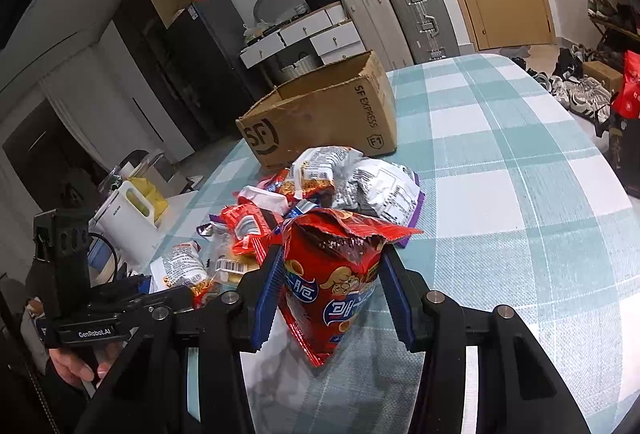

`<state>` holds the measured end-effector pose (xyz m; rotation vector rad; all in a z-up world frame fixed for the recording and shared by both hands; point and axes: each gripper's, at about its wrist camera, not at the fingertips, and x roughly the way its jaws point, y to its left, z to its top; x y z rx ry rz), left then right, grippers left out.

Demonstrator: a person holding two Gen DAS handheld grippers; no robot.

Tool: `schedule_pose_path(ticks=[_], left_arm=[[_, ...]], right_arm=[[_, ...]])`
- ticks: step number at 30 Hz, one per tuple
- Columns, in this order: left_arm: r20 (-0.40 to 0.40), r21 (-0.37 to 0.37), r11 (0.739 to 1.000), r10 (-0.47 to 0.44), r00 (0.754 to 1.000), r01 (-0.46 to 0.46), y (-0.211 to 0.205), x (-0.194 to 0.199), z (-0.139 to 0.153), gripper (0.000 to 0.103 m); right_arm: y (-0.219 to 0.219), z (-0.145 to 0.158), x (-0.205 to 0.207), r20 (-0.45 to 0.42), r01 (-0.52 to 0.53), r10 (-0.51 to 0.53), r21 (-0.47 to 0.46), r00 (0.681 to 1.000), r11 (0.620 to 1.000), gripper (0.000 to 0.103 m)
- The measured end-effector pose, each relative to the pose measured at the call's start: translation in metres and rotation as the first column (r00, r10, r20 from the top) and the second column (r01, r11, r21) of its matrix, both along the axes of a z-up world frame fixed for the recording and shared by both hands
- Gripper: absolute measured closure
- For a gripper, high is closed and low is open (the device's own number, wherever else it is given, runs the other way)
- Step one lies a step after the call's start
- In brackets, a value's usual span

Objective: Organize snacks
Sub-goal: 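Lift the white bag with the left gripper while the right gripper carries the red bag toward the box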

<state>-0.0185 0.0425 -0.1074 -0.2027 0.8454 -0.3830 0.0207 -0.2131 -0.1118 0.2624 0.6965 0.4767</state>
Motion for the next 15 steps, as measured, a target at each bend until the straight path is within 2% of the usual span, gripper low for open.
schedule_pose_path(ticks=[15], left_arm=[[0.076,-0.042,0.999,-0.006,0.997,0.009,0.008,-0.005,0.042,0.051]], right_arm=[[0.018,0.031,-0.006,0.053,-0.052,0.051,0.012,0.997,0.999,0.055]])
